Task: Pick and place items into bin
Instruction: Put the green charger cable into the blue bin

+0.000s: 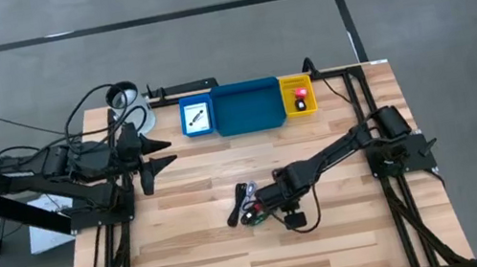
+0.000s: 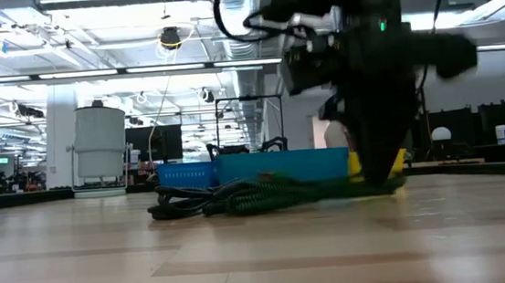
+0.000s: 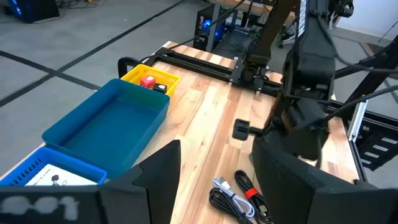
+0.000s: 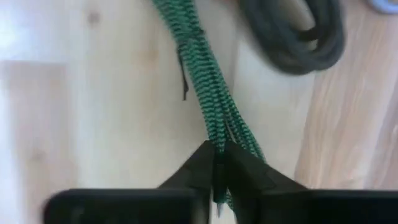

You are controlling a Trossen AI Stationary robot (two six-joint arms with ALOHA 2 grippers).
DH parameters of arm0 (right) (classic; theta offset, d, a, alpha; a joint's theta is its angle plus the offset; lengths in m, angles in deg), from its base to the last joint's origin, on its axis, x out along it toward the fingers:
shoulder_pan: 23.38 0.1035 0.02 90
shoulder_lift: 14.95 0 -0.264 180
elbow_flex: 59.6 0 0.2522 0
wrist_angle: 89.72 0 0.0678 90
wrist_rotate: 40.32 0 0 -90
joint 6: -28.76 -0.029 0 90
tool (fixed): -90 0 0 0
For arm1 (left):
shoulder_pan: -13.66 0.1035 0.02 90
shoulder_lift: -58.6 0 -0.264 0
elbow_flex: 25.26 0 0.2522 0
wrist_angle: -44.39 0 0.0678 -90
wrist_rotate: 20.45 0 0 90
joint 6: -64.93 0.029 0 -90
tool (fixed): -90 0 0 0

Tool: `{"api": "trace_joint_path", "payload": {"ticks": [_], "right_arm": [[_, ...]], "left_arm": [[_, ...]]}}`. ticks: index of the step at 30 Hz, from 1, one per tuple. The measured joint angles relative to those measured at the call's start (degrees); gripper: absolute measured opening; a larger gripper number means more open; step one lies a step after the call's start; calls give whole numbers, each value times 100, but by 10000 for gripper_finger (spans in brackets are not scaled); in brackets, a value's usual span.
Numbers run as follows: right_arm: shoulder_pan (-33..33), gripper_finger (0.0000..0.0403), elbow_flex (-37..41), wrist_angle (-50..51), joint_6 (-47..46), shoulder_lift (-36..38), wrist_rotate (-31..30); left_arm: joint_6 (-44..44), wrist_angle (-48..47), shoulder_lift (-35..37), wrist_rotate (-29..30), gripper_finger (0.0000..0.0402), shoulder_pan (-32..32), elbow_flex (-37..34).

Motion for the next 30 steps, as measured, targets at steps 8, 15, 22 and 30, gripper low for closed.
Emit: {"api": "trace_joint_path", "payload": {"ticks": [8,15,22,30], "right_arm": [[54,14,-1111,1259,162,80,326],[-185,18,-2244,2022,435,91,-821],[-1198,14,-2890,2231,871,93,-1792],[-2829,11,-2979,2265,1470,95,-1821]], "left_arm": [[-17,-1,-4,0,187,0,1],[-90,-1,-4,-7,187,0,1],[-337,2,-4,-337,187,0,3],[-439,2,-12,-592,187,0,3]]}}
